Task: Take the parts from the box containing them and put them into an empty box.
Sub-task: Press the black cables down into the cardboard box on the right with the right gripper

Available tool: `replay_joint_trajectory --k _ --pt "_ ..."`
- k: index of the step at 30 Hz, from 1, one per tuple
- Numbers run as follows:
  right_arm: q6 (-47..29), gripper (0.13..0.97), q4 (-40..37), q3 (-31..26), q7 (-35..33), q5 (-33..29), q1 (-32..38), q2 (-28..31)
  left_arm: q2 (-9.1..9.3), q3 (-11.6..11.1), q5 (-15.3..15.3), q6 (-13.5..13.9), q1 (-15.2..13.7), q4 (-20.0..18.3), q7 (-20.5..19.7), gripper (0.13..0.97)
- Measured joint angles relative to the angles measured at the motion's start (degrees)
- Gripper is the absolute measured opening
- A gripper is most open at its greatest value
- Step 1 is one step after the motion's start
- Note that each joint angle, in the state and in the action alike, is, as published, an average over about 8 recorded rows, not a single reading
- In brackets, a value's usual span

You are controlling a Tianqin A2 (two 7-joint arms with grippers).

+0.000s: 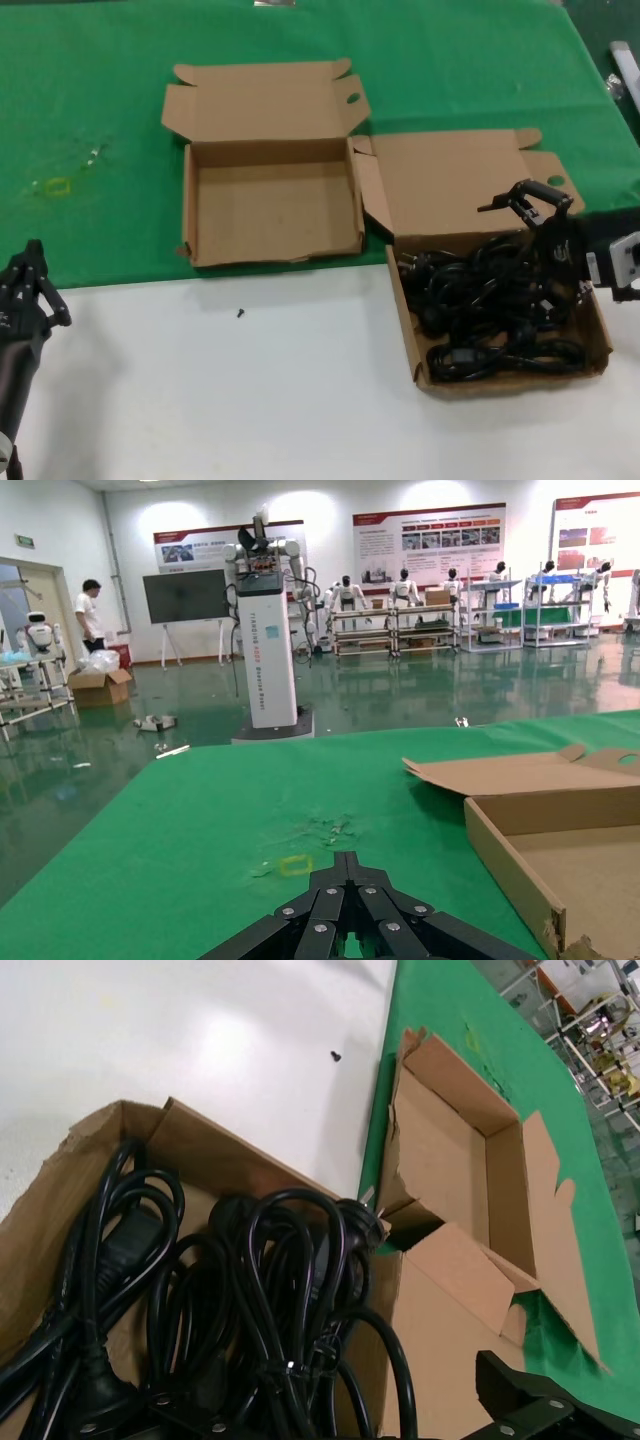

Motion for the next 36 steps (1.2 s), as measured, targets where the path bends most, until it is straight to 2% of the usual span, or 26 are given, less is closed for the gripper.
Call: replay_joint_trajectory --k 7,15,19,27,28,36 --pt "-0.03 0.852 -1.84 -0.11 -1.7 -0.37 0.81 -0.65 0.0 0.0 0.0 0.0 0.0 0.0 0.0 0.143" --pt "-0.28 0.69 -2.45 -0.13 -1.93 -0.54 1.1 -0.74 0.0 0.0 0.0 0.0 0.0 0.0 0.0 0.143" --pt "-0.35 0.69 -2.44 -0.08 -1.73 -0.55 1.11 -0.72 0.0 0.0 0.0 0.0 0.0 0.0 0.0 0.143" --pt "-0.41 0.468 -2.33 0.05 -1.47 -0.55 1.09 -0.63 0.0 0.0 0.0 0.0 0.0 0.0 0.01 0.143" --pt "-0.42 0.468 -2.31 0.07 -1.44 -0.55 1.09 -0.6 0.0 0.0 0.0 0.0 0.0 0.0 0.01 0.143" --pt "-0.57 0.292 -1.57 0.19 -0.47 -0.64 1.08 -0.05 0.0 0.0 0.0 0.0 0.0 0.0 0.02 0.143"
